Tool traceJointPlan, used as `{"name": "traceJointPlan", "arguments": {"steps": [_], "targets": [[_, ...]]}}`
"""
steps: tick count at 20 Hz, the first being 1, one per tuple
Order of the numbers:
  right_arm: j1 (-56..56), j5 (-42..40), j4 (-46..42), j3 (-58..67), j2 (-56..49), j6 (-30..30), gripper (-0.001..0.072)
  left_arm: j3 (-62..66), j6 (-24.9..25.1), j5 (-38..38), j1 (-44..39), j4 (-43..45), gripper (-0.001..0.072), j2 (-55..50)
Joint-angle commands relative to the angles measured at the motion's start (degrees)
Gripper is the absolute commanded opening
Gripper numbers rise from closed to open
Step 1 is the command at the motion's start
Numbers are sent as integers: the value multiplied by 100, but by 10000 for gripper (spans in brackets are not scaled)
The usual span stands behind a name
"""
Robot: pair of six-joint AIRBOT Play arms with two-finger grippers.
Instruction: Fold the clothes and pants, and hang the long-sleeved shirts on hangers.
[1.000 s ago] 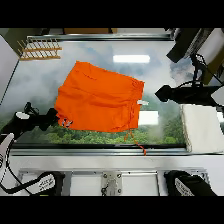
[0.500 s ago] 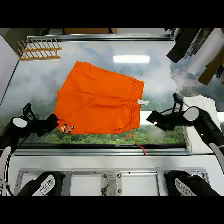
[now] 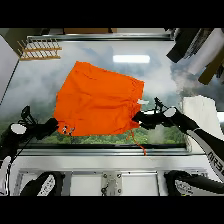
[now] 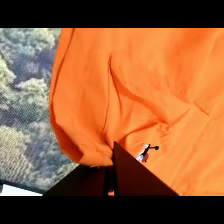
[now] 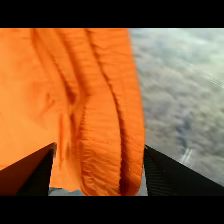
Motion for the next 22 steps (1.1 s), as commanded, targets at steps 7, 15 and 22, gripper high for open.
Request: {"name": "traceJointPlan", "arguments": {"steps": [7, 15, 22], "targets": [[627, -649, 205, 282, -476, -103, 310, -9, 2, -15, -2, -2, 5, 26], [621, -522, -227, 671, -201, -535, 7, 68, 4, -76, -2, 2, 6, 26], [415, 640, -1832, 2122, 1163, -531, 6, 2496, 162, -927, -4, -20, 6, 404]]}}
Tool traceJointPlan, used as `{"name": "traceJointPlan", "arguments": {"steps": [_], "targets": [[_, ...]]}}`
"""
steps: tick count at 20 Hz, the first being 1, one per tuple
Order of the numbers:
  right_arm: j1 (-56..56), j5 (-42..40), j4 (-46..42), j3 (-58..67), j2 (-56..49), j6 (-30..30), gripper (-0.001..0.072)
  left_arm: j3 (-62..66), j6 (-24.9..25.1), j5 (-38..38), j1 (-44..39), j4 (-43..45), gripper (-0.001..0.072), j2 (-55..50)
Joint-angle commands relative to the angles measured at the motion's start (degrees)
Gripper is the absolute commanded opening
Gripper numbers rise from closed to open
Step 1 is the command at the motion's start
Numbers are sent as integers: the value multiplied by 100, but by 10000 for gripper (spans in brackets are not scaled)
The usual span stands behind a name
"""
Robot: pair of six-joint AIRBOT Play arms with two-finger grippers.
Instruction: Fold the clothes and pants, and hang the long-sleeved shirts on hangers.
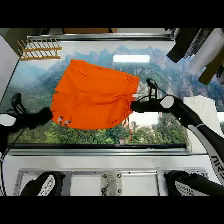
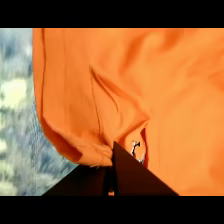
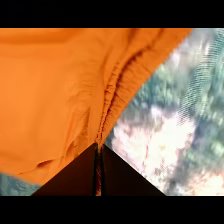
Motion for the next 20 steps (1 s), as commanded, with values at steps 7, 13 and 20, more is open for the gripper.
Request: {"name": "traceJointPlan", "arguments": {"steps": [7, 13, 20], "targets": [[-319, 627, -551, 2367, 2736, 511, 6, 4572, 59, -229, 0, -4, 6, 1825], [-319, 774, -566, 2455, 4205, 1661, 5, 5803, 50, -22, 0, -11, 5, 2229], [-317, 1971, -660, 2437, 3523, 2962, 5, 6273, 68, -533, -11, -951, 5, 157]]}}
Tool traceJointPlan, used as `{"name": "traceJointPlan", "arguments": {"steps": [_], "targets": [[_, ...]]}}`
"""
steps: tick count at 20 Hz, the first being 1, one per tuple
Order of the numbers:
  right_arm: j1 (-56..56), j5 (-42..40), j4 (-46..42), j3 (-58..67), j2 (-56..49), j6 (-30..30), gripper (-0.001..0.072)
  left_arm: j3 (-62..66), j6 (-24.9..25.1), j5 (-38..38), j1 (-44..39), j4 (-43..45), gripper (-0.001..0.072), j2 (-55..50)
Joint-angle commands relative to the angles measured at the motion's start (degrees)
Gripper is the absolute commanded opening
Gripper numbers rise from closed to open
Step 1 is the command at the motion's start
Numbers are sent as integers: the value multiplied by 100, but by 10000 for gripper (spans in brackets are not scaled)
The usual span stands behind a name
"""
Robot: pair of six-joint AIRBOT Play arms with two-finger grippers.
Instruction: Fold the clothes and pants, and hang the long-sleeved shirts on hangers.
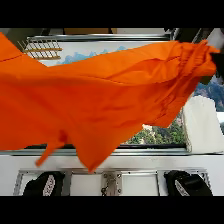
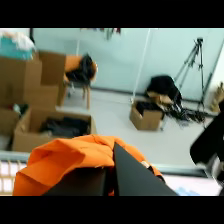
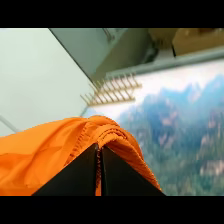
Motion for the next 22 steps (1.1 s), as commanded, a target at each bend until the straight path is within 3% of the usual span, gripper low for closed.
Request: {"name": "traceJointPlan", "arguments": {"steps": [1, 6, 11, 16, 19, 22], "targets": [[0, 925, -162, -9, -732, 599, 5, 133, 74, -186, -44, -837, 5, -1263], [0, 1327, -890, -7, -2728, 330, 5, 133, 219, -426, -883, -809, 5, -3434], [-247, 649, -1036, -4, -4138, 87, 5, 133, 374, -411, -1534, -807, 5, -4765], [-686, 262, -1040, -4, -4273, -251, 6, 138, 365, -409, -1558, -809, 5, -5005], [-754, 815, -1231, -7, -4116, -734, 5, 109, 367, -857, -1499, -643, 4, -4732], [-730, 1539, -1609, -262, -3936, -1043, 5, -874, 345, -957, -1628, 382, 5, -3930]]}}
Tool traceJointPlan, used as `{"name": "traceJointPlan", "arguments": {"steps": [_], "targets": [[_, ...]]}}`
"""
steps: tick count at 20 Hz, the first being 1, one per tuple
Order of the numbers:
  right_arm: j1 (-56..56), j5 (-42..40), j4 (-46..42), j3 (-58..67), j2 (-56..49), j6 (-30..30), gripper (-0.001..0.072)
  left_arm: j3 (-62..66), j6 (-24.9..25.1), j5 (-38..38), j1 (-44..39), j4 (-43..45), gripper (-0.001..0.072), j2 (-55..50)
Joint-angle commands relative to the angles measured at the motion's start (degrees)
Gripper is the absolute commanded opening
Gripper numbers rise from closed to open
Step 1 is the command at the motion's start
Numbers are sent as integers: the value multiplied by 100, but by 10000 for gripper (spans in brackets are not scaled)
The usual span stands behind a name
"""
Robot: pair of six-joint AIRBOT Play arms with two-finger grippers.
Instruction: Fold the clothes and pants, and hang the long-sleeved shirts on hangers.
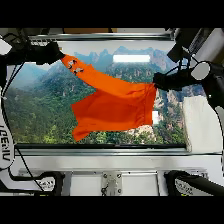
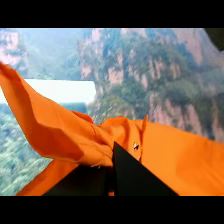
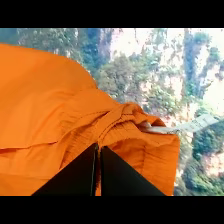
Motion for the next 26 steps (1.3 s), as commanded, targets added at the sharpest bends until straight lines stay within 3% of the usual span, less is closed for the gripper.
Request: {"name": "traceJointPlan", "arguments": {"steps": [1, 7, 10, 13, 18, 19, 20, 21, 24, 25, 26], "targets": [[-35, 638, -420, -396, 225, -404, 5, -1196, -28, -151, -79, 870, 5, 820], [-33, 603, -549, -1895, 640, -409, 6, -4843, -26, 640, -74, 852, 5, 2249], [2, 98, -518, -2520, 640, -428, 6, -6168, -26, 1132, -74, 839, 6, 2616], [87, -146, -433, -2898, 627, -426, 7, -6961, -26, 1596, -74, 837, 6, 2771], [157, -142, -306, -3047, 623, -426, 19, -7228, -26, 1648, -74, 835, 11, 2780], [157, -144, -192, -3045, 625, -431, 111, -7184, -26, 1633, -72, 839, 245, 2820], [155, -144, -103, -3034, 643, -446, 371, -7069, -33, 1563, -72, 837, 522, 2914], [155, -140, -28, -2981, 693, -540, 585, -6898, -31, 1438, -72, 850, 545, 3058], [-66, -125, 0, -2723, 1128, -660, 606, -6343, -33, 1023, -72, 855, 545, 3648], [-302, -111, 2, -2686, 1335, -752, 665, -6210, -33, 911, -72, 852, 545, 3888], [-584, -55, 0, -2688, 1502, -796, 667, -6129, -39, 848, -74, 846, 545, 4105]]}}
